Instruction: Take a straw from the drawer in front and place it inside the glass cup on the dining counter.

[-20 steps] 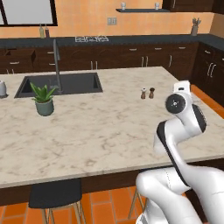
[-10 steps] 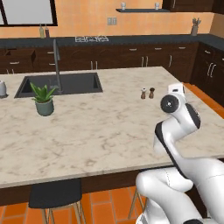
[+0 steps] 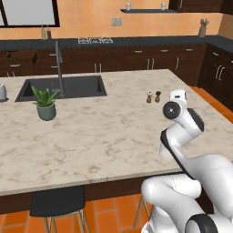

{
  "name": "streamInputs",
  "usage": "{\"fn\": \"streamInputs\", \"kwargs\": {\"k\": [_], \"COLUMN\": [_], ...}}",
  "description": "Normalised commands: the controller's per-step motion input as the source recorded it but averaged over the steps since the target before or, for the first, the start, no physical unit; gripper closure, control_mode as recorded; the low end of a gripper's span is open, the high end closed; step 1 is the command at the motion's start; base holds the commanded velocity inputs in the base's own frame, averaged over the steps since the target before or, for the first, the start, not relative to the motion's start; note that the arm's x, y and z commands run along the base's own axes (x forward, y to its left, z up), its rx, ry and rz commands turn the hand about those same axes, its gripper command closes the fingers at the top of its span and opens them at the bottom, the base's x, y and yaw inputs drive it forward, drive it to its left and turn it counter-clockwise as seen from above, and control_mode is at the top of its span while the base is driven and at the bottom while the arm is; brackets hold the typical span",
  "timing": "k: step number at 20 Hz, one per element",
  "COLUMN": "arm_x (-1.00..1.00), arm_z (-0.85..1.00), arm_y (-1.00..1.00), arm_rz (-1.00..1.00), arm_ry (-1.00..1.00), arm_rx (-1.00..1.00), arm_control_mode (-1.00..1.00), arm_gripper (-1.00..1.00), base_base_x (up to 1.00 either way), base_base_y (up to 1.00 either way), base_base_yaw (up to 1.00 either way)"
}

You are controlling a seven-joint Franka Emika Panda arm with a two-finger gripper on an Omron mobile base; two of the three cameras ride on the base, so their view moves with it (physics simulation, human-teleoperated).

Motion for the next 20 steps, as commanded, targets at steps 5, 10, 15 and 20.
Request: {"fn": "streamInputs", "kwargs": {"k": [5,10,15,20], "arm_x": [0.15,0.11,0.05,0.09], "arm_z": [-0.32,-0.34,-0.32,-0.20], "arm_y": [0.00,0.00,0.00,0.00], "arm_rz": [0.01,0.01,0.01,0.00], "arm_ry": [0.00,0.00,0.00,0.00], "arm_rx": [0.00,0.00,0.00,0.00], "arm_control_mode": [-1.00,-1.00,-1.00,-1.00], "arm_gripper": [1.00,1.00,1.00,1.00], "base_base_x": [0.00,0.00,0.00,0.00], "base_base_y": [0.00,0.00,0.00,0.00], "base_base_yaw": [0.00,0.00,0.00,0.00]}}
